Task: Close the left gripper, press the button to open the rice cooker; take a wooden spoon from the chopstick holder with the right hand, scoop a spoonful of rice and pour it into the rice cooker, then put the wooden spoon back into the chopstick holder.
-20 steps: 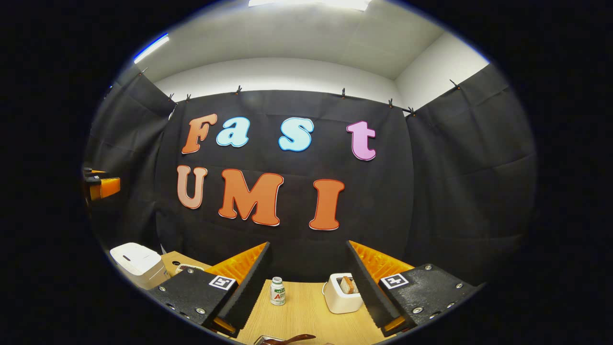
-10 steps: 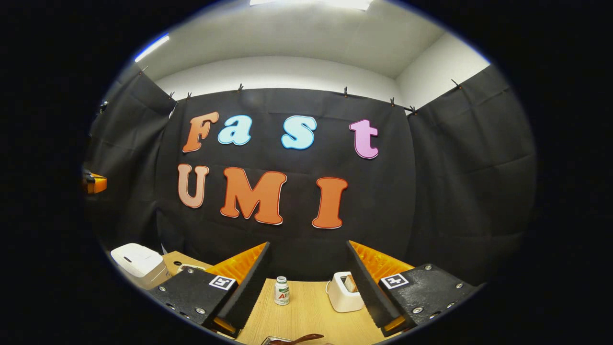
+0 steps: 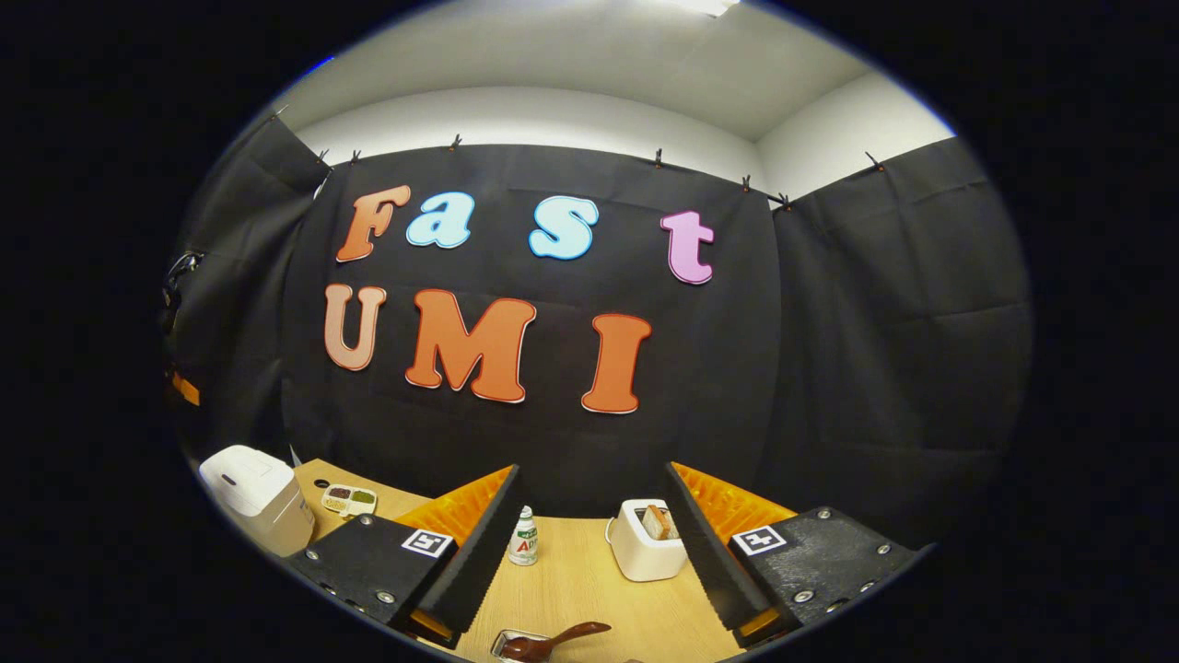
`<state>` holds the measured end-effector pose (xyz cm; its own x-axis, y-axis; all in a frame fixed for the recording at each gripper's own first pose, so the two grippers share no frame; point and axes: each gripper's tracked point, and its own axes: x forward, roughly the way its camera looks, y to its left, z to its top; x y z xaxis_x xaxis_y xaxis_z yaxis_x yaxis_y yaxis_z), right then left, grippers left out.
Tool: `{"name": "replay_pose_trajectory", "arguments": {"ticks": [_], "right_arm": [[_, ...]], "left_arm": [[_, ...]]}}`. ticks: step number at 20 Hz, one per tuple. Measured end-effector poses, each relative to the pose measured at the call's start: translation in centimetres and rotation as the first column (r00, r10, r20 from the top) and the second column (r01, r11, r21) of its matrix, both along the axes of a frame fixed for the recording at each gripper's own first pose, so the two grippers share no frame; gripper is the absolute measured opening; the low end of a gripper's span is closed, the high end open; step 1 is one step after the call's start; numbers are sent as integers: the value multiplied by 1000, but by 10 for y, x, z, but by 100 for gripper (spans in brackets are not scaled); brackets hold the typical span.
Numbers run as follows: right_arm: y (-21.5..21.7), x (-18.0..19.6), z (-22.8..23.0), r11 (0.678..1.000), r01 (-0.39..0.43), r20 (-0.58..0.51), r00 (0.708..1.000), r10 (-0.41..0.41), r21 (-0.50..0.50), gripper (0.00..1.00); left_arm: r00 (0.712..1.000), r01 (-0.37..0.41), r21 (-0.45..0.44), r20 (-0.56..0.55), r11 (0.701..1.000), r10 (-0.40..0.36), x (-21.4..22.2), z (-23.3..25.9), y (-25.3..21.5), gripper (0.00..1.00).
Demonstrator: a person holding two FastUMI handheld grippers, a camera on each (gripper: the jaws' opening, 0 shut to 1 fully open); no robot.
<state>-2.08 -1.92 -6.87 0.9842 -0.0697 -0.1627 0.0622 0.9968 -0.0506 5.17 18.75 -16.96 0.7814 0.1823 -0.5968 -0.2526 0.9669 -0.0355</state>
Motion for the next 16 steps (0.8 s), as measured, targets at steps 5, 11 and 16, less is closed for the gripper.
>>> {"name": "replay_pose_trajectory", "arguments": {"ticks": [5,11,16], "right_arm": [[-13,-12,-25,998,60,-65,996,-61,-13,95],[-20,-17,-53,995,105,-140,985,-104,-1,95],[-21,-19,-69,992,125,-179,976,-121,8,94]], "left_arm": [[983,-40,-150,-184,988,12,2,-67,15,6],[943,-105,-275,-332,956,8,-7,-127,15,6],[928,-140,-307,-372,941,17,-12,-161,18,5]]}}
